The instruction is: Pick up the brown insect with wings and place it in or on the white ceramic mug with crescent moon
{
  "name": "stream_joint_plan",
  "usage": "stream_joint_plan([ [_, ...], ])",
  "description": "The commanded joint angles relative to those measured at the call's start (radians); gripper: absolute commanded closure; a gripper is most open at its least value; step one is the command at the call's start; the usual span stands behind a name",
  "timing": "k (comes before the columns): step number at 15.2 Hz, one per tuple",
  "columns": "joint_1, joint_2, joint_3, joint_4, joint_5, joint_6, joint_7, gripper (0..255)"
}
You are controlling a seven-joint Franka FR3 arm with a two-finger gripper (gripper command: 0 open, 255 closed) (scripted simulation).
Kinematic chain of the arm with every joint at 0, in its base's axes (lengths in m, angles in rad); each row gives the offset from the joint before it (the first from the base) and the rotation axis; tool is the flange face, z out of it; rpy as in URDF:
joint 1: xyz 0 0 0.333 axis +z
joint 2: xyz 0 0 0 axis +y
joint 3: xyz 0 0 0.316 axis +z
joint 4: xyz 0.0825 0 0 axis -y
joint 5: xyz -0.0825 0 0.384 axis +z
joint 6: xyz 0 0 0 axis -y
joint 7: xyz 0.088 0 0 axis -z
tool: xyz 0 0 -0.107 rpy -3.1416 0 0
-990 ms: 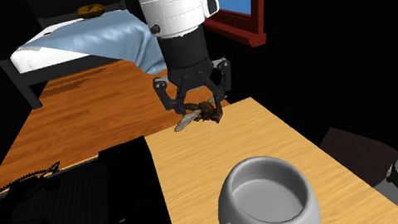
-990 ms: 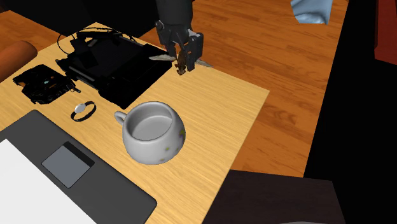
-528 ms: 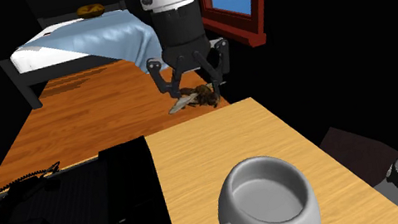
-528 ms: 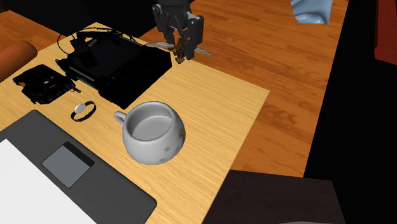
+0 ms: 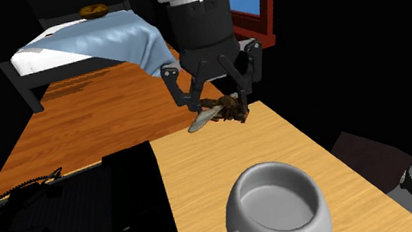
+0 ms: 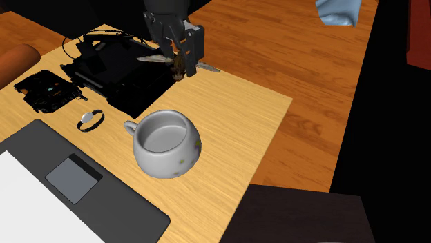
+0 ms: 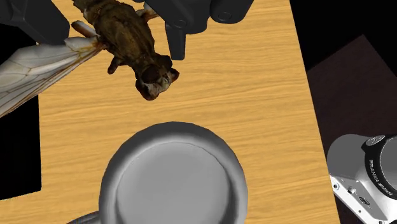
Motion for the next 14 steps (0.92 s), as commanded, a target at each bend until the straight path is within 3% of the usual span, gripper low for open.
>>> stream_joint_plan([
  [1,0.02,-0.045,0.013,-0.027,0.032,-0.008,0.028,255],
  [8,0.09,-0.163,0.065,-0.092,0.125,-0.026,0.131,255],
  [14,0.098,-0.178,0.072,-0.183,0.137,0.052,0.12,255],
])
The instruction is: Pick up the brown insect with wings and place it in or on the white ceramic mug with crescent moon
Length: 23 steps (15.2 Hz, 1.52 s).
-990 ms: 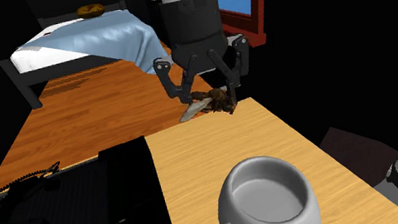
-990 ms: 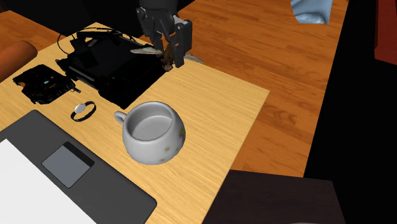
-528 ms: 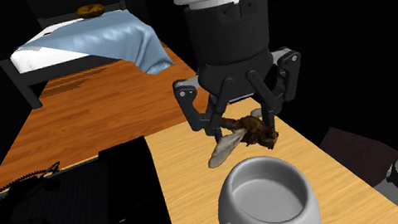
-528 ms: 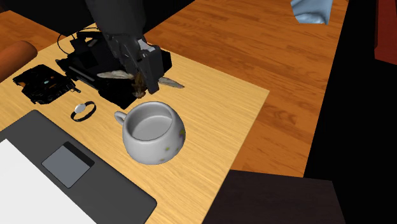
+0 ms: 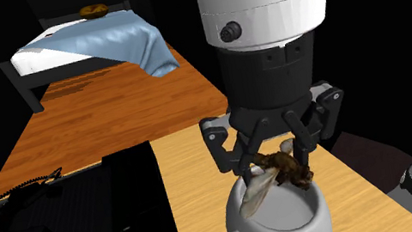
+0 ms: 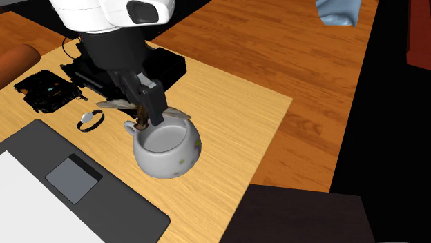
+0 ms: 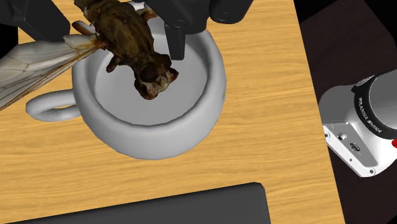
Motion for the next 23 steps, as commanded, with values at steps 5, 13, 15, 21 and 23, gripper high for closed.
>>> stream_joint_plan([
  [5,0.006,-0.008,0.011,-0.085,0.011,0.078,-0.01,255],
  [13,0.007,-0.008,0.017,-0.118,0.015,0.112,-0.012,255],
  [15,0.007,-0.008,0.017,-0.118,0.015,0.112,-0.012,255],
  [21,0.007,-0.008,0.017,-0.118,0.015,0.112,-0.012,0],
  [23,0.001,0.001,0.008,-0.046,0.003,0.047,-0.005,0],
])
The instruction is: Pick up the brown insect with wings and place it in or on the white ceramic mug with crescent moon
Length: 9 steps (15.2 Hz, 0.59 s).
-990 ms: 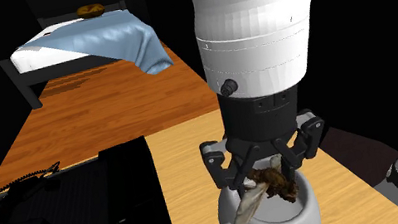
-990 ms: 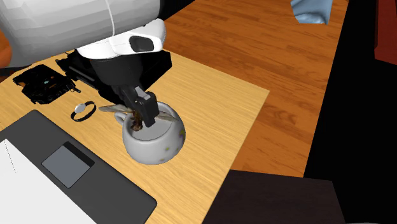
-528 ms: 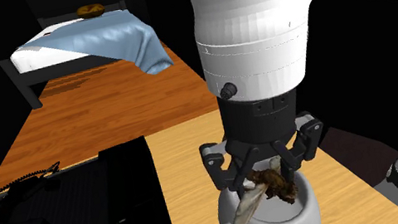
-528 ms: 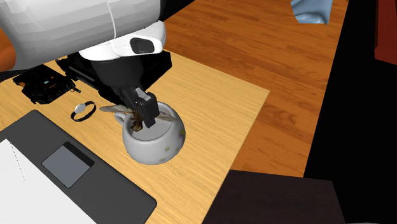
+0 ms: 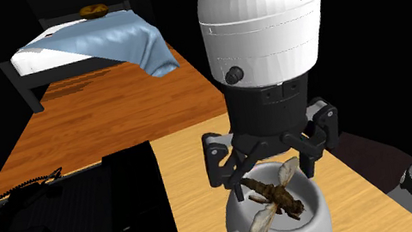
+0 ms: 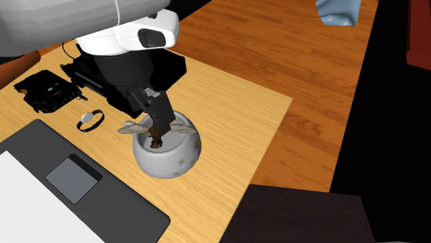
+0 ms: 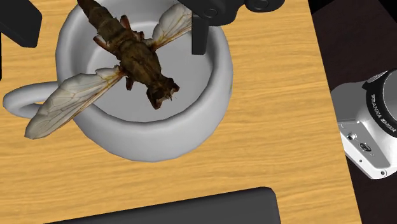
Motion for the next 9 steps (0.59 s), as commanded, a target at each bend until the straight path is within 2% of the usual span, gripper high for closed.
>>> stream_joint_plan([
  [1,-0.008,0.016,-0.004,0.073,-0.013,-0.059,0.011,0],
  [2,-0.011,0.022,-0.006,0.104,-0.018,-0.084,0.014,0],
  [9,-0.011,0.022,-0.006,0.104,-0.018,-0.084,0.014,0],
])
